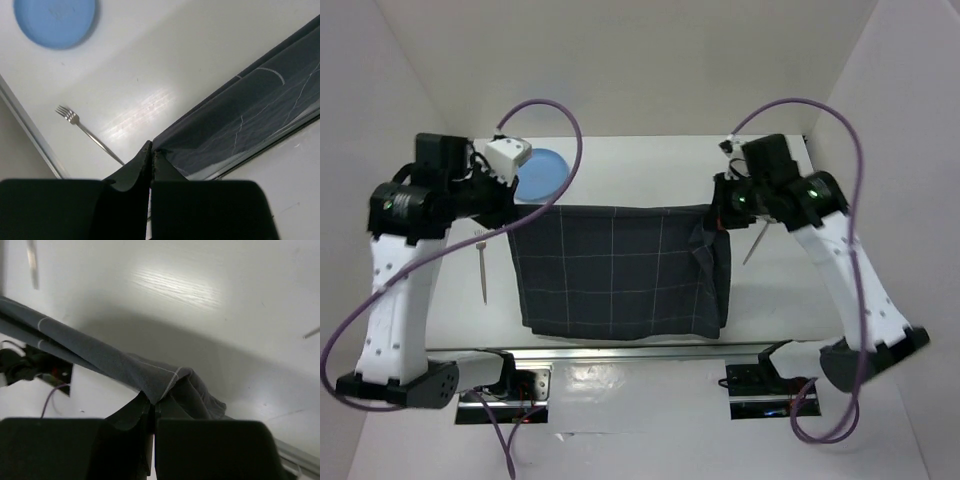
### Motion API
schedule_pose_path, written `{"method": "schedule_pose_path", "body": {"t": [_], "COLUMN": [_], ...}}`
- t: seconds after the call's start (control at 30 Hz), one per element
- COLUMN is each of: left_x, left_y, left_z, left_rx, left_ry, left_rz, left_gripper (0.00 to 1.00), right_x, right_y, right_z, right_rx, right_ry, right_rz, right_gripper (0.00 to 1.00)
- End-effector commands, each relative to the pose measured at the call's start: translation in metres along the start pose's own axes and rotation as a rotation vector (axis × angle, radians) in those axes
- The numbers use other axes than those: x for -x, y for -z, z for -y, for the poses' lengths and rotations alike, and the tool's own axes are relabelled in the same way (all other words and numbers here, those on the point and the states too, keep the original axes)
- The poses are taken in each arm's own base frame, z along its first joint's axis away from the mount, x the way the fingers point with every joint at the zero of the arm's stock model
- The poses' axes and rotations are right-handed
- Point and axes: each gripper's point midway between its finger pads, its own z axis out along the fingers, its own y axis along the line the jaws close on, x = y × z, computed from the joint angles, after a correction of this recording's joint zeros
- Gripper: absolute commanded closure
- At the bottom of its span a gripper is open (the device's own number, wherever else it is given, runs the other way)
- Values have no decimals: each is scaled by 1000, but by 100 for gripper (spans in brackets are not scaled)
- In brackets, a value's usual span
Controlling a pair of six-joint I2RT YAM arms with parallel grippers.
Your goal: Set the dinner table for one person
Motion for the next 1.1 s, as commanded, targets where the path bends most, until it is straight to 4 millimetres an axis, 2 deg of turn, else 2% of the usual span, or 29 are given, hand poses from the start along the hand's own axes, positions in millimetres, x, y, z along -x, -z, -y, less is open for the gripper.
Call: {"method": "schedule_pose_path", "body": {"t": [0.0, 0.07, 0.1, 0.13, 0.17, 0.2, 0.23, 0.27, 0.3, 0.33, 0.37, 0.4, 0.43, 0.47, 0.53, 0.57, 0.6, 0.63, 0.67, 0.7, 0.73, 0.8, 0.83, 0.87, 0.9, 0.93, 1.0, 1.03, 1.07], "left_x": [-25, -40, -45, -50, -50, -52, -55, -44, -55, -54, -42, -40, -53, -41, -42, -48, -37, -37, -37, -25, -39, -41, -58, -67, -78, -106, -129, -156, -160], "left_y": [-43, -79, -92, -120, -133, -148, -164, -177, -205, -219, -228, -241, -265, -272, -285, -293, -291, -290, -286, -269, -263, -248, -232, -227, -222, -215, -214, -215, -218], "left_z": [-48, -53, -58, -65, -70, -78, -83, -91, -98, -102, -113, -120, -124, -130, -137, -139, -142, -144, -145, -145, -138, -127, -110, -100, -92, -79, -63, -53, -48], "left_rx": [160, 129, 134, 123, 133, 149, 156, 167, 156, 159, 176, 191, 187, 198, 216, 222, 231, 240, 254, 265, 252, 226, 205, 199, 191, 175, 169, 151, 143], "left_ry": [23, 38, 41, 46, 55, 54, 73, 78, 103, 130, 145, 156, 171, 179, 197, 209, 205, 204, 201, 185, 174, 107, 79, 43, 4, -17, -67, -76, -97], "left_rz": [-162, -246, -271, -300, -310, -326, -344, -316, -370, -373, -346, -346, -397, -369, -388, -410, -381, -384, -380, -340, -373, -360, -385, -402, -425, -476, -529, -585, -578], "left_gripper": [100, 100, 100, 100, 100, 100, 100, 99, 96, 93, 90, 77, 67, 57, 31, 25, 23, 18, 15, 15, 15, 17, 17, 18, 18, 18, 18, 18, 19], "right_x": [-12, 1, 10, 21, 28, 32, 38, 59, 54, 60, 94, 103, 94, 120, 120, 120, 114, 126, 124, 118, 97, 78, 32, 26, 10, -31, -54, -67, -87], "right_y": [-57, -78, -104, -114, -128, -159, -172, -178, -208, -217, -217, -226, -246, -244, -253, -252, -249, -236, -229, -225, -211, -207, -216, -201, -202, -204, -203, -206, -210], "right_z": [60, 84, 98, 111, 119, 132, 143, 153, 170, 182, 187, 192, 209, 207, 220, 213, 213, 200, 194, 181, 176, 158, 157, 149, 143, 154, 149, 151, 153], "right_rx": [-256, -306, -312, -318, -323, -335, -361, -414, -453, -489, -532, -551, -585, -590, -652, -646, -649, -642, -643, -635, -634, -552, -502, -472, -459, -488, -465, -465, -461], "right_ry": [-52, -68, -59, -64, -56, -43, -37, -15, -19, -23, -12, -9, -18, -14, -19, -21, -21, -19, -9, -2, -5, -43, -62, -79, -114, -139, -186, -199, -227], "right_rz": [-140, -122, -131, -117, -114, -132, -134, -91, -140, -136, -57, -42, -95, -33, -47, -45, -62, 3, 15, 23, 1, 4, -103, -86, -100, -190, -200, -224, -252], "right_gripper": [100, 100, 100, 100, 100, 99, 93, 88, 87, 84, 78, 71, 49, 44, 43, 43, 43, 43, 43, 43, 43, 43, 42, 42, 42, 42, 41, 41, 41]}}
